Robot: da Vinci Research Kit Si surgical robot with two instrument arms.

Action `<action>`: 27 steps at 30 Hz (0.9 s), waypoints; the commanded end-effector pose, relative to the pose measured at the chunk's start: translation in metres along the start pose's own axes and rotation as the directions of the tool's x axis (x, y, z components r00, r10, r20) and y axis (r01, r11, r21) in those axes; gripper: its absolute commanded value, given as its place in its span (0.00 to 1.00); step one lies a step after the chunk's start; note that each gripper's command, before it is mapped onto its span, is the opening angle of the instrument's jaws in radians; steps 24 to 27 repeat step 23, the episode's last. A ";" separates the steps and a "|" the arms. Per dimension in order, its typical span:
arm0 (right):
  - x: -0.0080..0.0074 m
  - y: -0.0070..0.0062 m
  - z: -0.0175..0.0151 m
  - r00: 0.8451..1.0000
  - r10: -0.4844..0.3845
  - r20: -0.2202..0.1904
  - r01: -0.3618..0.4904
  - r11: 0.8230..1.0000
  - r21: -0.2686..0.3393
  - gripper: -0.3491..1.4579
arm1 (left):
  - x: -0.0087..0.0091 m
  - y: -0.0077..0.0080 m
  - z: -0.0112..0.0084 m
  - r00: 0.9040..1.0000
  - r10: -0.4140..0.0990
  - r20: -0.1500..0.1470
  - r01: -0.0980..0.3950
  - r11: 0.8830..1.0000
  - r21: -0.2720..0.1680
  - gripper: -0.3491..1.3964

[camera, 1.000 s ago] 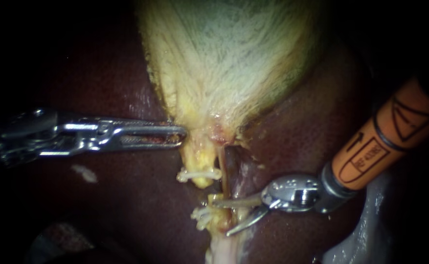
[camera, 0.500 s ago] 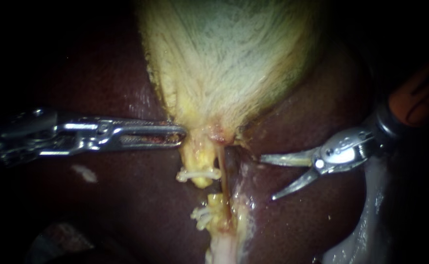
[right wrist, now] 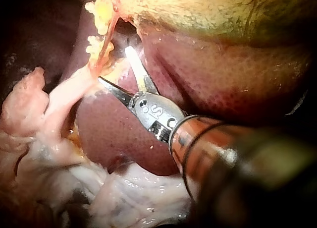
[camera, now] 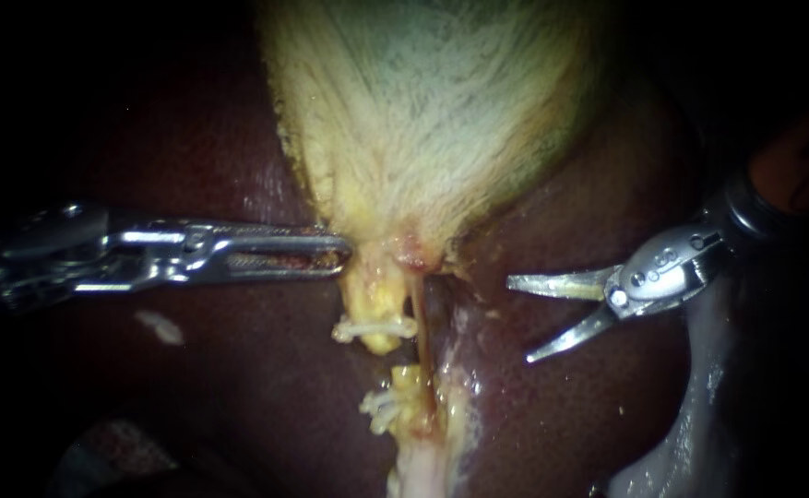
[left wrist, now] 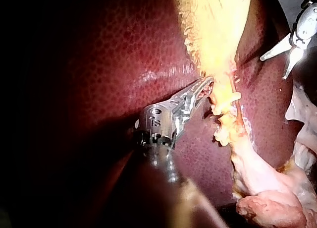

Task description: Go back from the cut left tube

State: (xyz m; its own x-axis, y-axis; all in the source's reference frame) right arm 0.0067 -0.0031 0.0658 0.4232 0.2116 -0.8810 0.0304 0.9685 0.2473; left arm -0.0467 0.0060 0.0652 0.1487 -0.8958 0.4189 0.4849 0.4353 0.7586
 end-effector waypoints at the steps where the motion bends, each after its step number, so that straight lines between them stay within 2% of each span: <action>1: 0.0000 0.0000 0.0000 1.000 -0.006 0.000 0.006 1.000 0.000 0.98 | 0.0002 -0.0002 0.0004 1.000 0.004 -0.002 -0.004 1.000 0.002 0.00; 10: -0.0002 0.0002 -0.0001 1.000 -0.018 0.000 0.018 1.000 0.000 0.98 | 0.0009 -0.0016 0.0024 1.000 0.009 -0.009 -0.009 1.000 0.020 0.00; 27: -0.0003 0.0002 -0.0003 1.000 -0.018 -0.003 0.018 1.000 0.000 0.98 | 0.0010 -0.0017 0.0025 1.000 0.010 -0.009 -0.010 1.000 0.020 0.00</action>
